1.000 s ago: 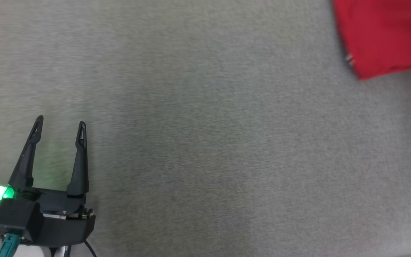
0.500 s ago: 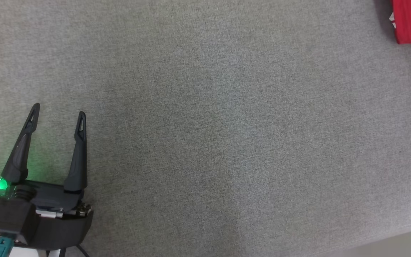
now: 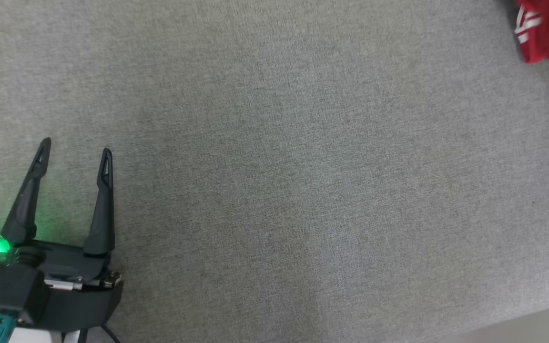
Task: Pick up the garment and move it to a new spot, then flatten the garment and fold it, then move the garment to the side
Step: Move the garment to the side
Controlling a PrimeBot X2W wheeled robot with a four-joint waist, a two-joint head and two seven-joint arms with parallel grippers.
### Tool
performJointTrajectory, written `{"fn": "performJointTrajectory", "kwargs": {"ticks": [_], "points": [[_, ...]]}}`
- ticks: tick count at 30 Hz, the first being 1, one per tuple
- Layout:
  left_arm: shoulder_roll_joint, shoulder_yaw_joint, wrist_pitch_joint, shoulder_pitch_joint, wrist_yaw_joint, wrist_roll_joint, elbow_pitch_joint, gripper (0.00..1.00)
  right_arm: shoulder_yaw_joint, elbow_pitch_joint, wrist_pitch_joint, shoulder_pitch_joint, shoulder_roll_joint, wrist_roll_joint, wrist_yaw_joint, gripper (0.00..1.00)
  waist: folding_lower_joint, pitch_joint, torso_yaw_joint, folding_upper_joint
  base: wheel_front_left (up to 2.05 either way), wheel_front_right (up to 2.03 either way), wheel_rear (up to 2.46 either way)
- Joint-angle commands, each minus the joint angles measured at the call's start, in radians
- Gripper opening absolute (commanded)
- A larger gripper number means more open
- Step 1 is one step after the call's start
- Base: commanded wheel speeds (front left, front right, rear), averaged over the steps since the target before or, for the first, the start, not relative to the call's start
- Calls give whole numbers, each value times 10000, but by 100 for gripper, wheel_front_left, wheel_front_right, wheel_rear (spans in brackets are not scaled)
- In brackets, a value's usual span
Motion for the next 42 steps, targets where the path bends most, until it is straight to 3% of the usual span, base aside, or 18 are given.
{"fn": "performJointTrajectory", "kwargs": {"ticks": [1,11,22,42], "points": [[-36,-4,-53,17,77,-71,253,100,-24,59,-177,-53,73,48,-29,100,0,-254,110,-1,0,0,0],[-413,127,-224,601,360,-363,1015,100,-104,-2,-1208,898,656,319,-29,100,0,-1860,552,-1,0,0,0],[-846,735,-246,2008,640,-776,1518,100,-536,-1208,-1729,3649,1729,506,-29,100,0,-4119,980,-1,0,0,0],[-1435,910,-250,2797,441,-779,2167,100,-3074,-5835,-1427,9954,4523,-401,-29,100,0,-5667,2129,-1,0,0,0]]}}
